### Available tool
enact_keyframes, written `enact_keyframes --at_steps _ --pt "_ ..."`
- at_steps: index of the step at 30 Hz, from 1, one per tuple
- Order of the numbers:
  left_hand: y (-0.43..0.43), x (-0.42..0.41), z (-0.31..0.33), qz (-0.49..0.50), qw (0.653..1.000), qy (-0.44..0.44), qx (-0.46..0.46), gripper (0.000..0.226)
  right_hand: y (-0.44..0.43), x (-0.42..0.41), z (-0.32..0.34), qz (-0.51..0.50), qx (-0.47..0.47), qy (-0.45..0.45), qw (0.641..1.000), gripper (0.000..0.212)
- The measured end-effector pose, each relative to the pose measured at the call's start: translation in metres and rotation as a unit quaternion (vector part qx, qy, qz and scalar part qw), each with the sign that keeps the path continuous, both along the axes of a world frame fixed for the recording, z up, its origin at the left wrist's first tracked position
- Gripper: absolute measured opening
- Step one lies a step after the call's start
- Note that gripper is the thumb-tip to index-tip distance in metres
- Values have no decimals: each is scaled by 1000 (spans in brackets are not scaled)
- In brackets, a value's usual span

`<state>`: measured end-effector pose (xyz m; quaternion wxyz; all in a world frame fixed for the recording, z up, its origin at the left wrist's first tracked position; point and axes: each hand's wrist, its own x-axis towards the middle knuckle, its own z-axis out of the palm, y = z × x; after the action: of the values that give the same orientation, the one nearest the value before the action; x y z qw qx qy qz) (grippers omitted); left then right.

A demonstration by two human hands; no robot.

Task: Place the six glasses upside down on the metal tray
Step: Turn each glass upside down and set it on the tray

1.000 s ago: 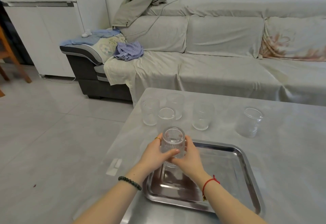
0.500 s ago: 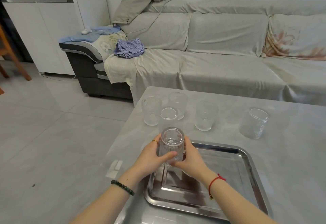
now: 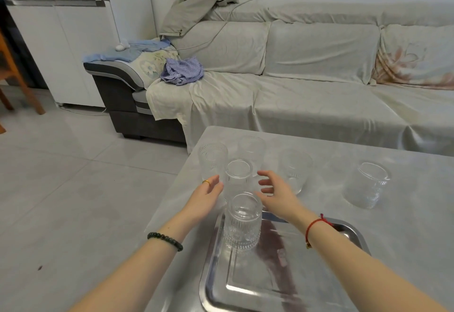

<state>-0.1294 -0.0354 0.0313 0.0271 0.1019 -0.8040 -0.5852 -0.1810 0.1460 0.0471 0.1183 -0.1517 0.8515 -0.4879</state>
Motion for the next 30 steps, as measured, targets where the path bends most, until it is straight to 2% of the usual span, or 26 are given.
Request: enact_keyframes --at_steps 4,8,13,17,22,26,30 --pt "7 -20 -9 -12 1000 13 14 41 -16 -18 -6 25 -48 -35 998 75" --pt "9 -29 -17 4 999 31 17 38 -29 -27 -16 46 -94 -35 994 77" --pt "9 -26 -8 -7 998 40 48 35 -30 -28 -19 29 -110 22 993 73" --pt "11 -18 12 -16 996 38 84 40 -20 -22 -3 -24 -105 91 990 75" --pt "7 16 16 -22 998 22 51 47 12 -8 23 -96 -129 128 979 75" --pt "1 55 -3 -17 1000 -7 24 49 50 18 23 -123 -90 124 981 80" --pt "3 97 -30 -42 993 -29 -104 56 77 53 4 -151 -85 94 980 77"
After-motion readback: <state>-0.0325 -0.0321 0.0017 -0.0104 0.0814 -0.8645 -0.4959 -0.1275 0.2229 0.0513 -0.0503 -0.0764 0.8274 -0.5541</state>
